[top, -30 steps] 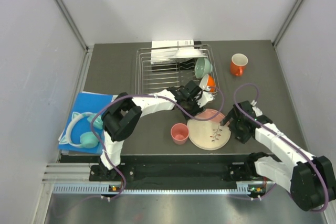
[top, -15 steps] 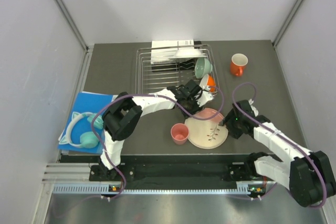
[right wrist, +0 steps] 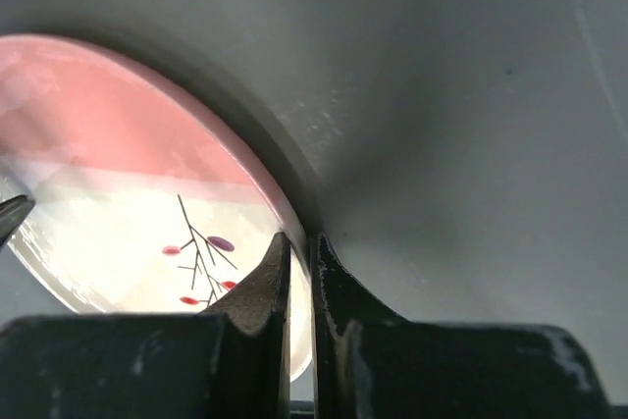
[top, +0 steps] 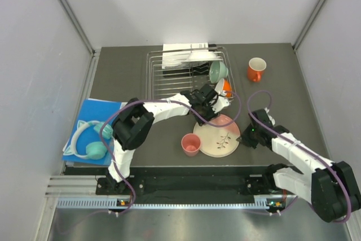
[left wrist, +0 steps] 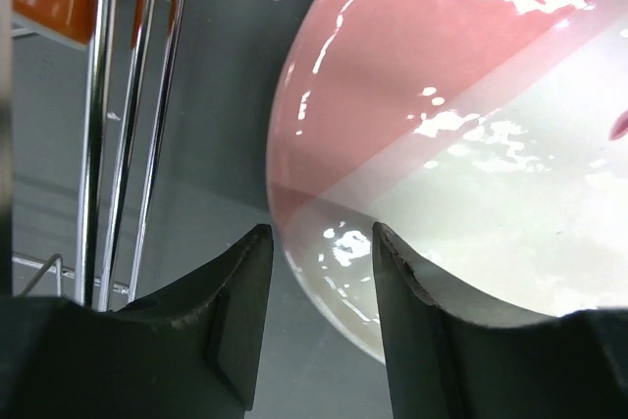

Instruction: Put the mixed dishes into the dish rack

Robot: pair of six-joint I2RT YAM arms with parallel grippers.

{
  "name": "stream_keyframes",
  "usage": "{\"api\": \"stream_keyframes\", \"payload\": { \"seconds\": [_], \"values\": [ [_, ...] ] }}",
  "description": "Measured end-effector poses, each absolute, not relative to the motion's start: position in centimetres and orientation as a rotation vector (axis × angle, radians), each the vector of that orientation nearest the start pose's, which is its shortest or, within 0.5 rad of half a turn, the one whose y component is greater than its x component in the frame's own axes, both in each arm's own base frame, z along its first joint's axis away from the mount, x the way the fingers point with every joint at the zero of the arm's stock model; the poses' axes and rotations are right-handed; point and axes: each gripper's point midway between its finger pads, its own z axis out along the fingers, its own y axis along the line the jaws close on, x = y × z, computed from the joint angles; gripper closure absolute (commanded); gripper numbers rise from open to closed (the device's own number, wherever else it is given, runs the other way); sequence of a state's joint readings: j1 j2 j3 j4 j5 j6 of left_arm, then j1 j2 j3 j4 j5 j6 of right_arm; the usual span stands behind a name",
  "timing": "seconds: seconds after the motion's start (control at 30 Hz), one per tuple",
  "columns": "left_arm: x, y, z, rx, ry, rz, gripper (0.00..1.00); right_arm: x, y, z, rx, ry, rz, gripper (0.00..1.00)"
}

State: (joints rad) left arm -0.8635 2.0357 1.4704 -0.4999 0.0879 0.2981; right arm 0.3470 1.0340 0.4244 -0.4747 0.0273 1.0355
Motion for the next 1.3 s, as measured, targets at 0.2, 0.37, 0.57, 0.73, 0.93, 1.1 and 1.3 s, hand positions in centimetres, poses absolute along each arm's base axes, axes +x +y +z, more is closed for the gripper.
{"api": "stream_keyframes", "payload": {
  "seconds": [0.2,0.37,0.57,0.73,0.93,1.1,1.3],
  "values": [
    [29.8,-35.4,3.2,1.491,2.218,-0.326,0.49,19.8,10.8,1.8,0.865,2.528,0.452,1.0],
    [29.9,-35.2,3.4,1.491,2.232,-0.432,0.49,19.9,10.8,2.2,0.811,2.48,0.483,1.0],
    [30.6,-33.7,4.3,1.419,2.289,-0.674,0.47,20.9,10.6,5.9,0.678,2.317,0.559,1.0],
    [32.4,-31.2,5.0,1.298,2.369,-0.765,0.47,21.2,10.7,8.1,0.575,2.231,0.598,1.0],
    [31.4,-30.7,3.2,1.209,2.522,-0.888,0.46,21.1,10.9,8.6,0.479,2.221,0.599,1.0],
    [30.9,-31.1,3.3,1.178,2.545,-0.946,0.46,20.6,11.8,9.0,0.329,2.252,0.574,1.0],
    [30.3,-31.5,3.5,1.168,2.554,-1.012,0.46,21.0,13.5,11.7,0.163,2.221,0.587,1.0]
  ]
}}
